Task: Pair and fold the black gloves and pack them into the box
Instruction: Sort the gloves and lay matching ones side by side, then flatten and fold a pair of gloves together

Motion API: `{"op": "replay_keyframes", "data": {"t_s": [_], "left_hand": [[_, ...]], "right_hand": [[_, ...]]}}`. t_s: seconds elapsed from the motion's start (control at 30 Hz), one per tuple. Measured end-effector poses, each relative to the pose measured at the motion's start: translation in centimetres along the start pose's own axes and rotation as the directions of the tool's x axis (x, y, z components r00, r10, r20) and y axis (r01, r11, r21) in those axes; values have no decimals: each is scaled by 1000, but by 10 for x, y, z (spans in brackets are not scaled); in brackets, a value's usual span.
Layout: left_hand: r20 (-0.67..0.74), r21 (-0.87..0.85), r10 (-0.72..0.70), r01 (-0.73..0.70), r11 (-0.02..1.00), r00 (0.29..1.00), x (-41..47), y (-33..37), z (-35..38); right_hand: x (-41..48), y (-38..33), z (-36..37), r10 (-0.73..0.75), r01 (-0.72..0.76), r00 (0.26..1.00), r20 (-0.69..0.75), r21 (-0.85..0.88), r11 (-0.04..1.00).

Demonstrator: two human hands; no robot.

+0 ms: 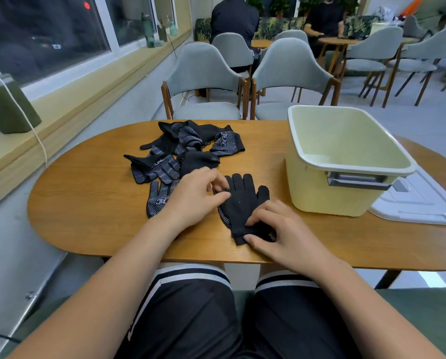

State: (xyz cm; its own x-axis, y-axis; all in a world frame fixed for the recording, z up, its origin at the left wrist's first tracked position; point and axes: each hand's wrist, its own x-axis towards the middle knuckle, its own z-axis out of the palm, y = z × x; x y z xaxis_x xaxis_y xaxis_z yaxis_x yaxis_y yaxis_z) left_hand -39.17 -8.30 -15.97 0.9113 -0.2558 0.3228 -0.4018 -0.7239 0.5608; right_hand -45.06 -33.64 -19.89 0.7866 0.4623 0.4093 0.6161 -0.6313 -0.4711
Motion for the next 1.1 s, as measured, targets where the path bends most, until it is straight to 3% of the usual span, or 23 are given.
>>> {"op": "replay_keyframes", "data": {"t_s": [0.1, 0.23, 0.37, 0.57, 0.93, 1.1], "left_hand": [[226, -96, 44, -23, 995, 973, -20, 22, -6], [346, -23, 100, -98, 995, 933, -40, 31, -5], [336, 24, 113, -129, 991, 935, -43, 32, -5], [188, 16, 180, -186, 982, 965, -49, 37, -3], [220, -64, 173, -163, 985, 960, -57, 32, 12], [228, -133, 136, -107, 985, 964, -57, 31, 9]], "right_hand": [[-2, 0, 0, 18, -18, 1000, -19, 15, 1000], [-3, -1, -1, 36, -36, 999, -27, 2, 999], [-2, -1, -1, 54, -54, 998, -18, -8, 999], [-1, -1, -1, 80, -79, 997, 9, -38, 996], [-3, -2, -1, 47, -47, 999, 12, -47, 998], [-7, -2, -4, 1, -2, 997, -76, -7, 1000]]}}
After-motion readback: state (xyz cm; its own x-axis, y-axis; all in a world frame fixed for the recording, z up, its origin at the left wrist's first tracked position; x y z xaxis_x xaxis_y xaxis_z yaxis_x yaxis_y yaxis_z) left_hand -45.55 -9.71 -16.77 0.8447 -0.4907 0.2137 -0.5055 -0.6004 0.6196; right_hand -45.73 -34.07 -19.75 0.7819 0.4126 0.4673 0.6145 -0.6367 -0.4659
